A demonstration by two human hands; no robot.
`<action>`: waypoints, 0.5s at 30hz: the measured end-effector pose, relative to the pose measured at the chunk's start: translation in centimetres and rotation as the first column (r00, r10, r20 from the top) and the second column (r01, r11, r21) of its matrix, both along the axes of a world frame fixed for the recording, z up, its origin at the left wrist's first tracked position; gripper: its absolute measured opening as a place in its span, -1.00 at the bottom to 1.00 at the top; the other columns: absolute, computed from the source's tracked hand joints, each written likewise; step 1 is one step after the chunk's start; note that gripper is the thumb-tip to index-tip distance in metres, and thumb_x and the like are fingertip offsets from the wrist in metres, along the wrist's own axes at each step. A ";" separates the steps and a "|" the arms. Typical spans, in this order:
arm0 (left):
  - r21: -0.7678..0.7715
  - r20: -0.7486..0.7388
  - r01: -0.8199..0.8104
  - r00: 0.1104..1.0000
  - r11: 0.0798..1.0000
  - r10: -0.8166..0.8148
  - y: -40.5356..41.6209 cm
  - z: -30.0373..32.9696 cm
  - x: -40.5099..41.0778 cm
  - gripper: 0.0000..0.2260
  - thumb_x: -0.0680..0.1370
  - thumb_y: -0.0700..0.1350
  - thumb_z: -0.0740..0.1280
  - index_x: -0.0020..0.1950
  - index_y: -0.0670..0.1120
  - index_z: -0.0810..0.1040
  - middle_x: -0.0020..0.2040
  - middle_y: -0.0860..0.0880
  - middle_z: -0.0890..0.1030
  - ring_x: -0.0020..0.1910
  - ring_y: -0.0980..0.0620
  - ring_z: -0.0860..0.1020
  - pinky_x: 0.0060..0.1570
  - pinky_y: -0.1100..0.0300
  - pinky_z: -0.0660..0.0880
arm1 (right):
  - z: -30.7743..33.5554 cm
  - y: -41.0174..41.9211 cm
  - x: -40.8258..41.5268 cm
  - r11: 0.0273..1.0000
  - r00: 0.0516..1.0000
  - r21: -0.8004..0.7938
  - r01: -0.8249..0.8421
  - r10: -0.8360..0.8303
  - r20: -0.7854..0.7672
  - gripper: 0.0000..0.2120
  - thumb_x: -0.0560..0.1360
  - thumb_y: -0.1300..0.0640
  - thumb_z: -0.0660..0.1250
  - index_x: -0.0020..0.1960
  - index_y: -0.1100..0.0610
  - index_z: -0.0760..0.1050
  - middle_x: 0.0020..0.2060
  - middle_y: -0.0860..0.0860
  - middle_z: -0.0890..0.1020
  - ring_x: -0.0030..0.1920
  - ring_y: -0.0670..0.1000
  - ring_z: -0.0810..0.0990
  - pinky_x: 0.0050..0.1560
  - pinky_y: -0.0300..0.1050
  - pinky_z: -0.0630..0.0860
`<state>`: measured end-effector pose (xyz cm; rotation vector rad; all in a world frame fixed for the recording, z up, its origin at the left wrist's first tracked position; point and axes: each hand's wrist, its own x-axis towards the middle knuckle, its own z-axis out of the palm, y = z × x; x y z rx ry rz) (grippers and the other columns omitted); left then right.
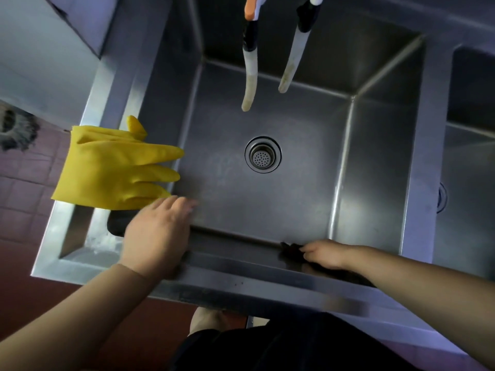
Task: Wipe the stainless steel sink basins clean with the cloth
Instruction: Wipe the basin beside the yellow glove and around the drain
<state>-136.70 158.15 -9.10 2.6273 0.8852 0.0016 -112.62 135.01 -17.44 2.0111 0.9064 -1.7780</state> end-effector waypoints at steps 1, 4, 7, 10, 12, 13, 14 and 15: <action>0.045 -0.013 0.020 1.000 0.999 -0.019 0.8 0.2 -1.3 -0.74 0.44 -0.17 0.16 -0.04 -0.16 0.62 -0.19 -0.12 0.63 -0.22 -0.19 0.60 -0.29 0.04 0.52 | -0.5 0.5 -0.5 0.999 0.999 0.012 0.039 -0.039 -0.018 -0.67 0.62 0.13 0.12 0.33 0.05 0.47 0.26 0.06 0.54 0.20 0.07 0.51 0.23 -0.15 0.40; 0.115 -0.084 0.028 0.996 0.993 -0.019 2.3 0.2 -4.3 -0.72 0.46 -0.13 0.11 -0.09 -0.16 0.61 -0.27 -0.12 0.59 -0.27 -0.20 0.59 -0.30 0.01 0.45 | -1.4 3.7 -3.2 0.989 0.987 0.081 0.122 -0.112 -0.114 -0.65 0.63 0.14 0.13 0.39 0.00 0.41 0.33 -0.01 0.48 0.26 0.04 0.47 0.30 -0.17 0.33; 0.077 -0.111 0.039 0.993 0.996 -0.031 2.2 -0.6 -5.3 -0.67 0.43 -0.12 0.09 -0.09 -0.19 0.62 -0.26 -0.14 0.60 -0.26 -0.20 0.60 -0.31 0.05 0.51 | -2.6 8.9 -7.3 0.979 0.979 0.171 0.107 -0.074 -0.189 -0.62 0.64 0.12 0.10 0.46 0.01 0.31 0.43 0.00 0.37 0.36 0.07 0.39 0.36 -0.14 0.25; 0.049 -0.076 0.019 0.997 0.999 -0.015 2.5 -1.1 -5.3 -0.68 0.44 -0.13 0.09 -0.09 -0.20 0.62 -0.25 -0.15 0.61 -0.25 -0.21 0.60 -0.29 0.01 0.55 | -3.1 14.1 -11.0 0.964 0.975 0.258 0.066 -0.007 -0.224 -0.60 0.64 0.14 0.08 0.48 0.05 0.26 0.46 0.06 0.31 0.39 0.12 0.34 0.34 -0.13 0.23; 0.061 -0.067 0.020 0.998 0.998 -0.016 2.5 -1.1 -5.4 -0.69 0.45 -0.13 0.09 -0.10 -0.19 0.62 -0.25 -0.14 0.60 -0.25 -0.21 0.59 -0.29 0.02 0.54 | -3.0 16.7 -13.0 0.947 0.970 0.306 0.099 -0.023 -0.241 -0.60 0.63 0.19 0.11 0.46 0.06 0.31 0.44 0.07 0.34 0.37 0.13 0.36 0.30 -0.16 0.26; 0.063 -0.068 0.020 0.998 0.998 -0.016 2.6 -1.0 -5.5 -0.69 0.44 -0.13 0.09 -0.10 -0.18 0.62 -0.25 -0.13 0.61 -0.25 -0.20 0.59 -0.30 0.03 0.54 | -2.9 17.7 -13.7 0.940 0.965 0.318 0.124 -0.039 -0.259 -0.60 0.62 0.21 0.13 0.44 0.06 0.33 0.42 0.07 0.38 0.35 0.13 0.39 0.30 -0.15 0.28; 0.059 -0.068 0.018 0.998 0.998 -0.014 2.6 -1.0 -5.5 -0.70 0.43 -0.14 0.10 -0.11 -0.17 0.61 -0.24 -0.12 0.61 -0.25 -0.19 0.59 -0.30 0.04 0.53 | -2.5 18.5 -14.3 0.934 0.959 0.328 0.142 -0.048 -0.279 -0.61 0.61 0.22 0.14 0.43 0.06 0.36 0.39 0.08 0.41 0.32 0.14 0.42 0.30 -0.13 0.31; 0.053 -0.067 0.016 0.998 0.998 -0.012 2.6 -0.9 -5.4 -0.70 0.42 -0.14 0.10 -0.11 -0.16 0.61 -0.24 -0.12 0.61 -0.25 -0.19 0.59 -0.31 0.04 0.53 | -2.2 18.9 -14.7 0.928 0.953 0.336 0.160 -0.056 -0.299 -0.62 0.61 0.23 0.16 0.41 0.08 0.39 0.36 0.09 0.45 0.30 0.14 0.45 0.30 -0.11 0.34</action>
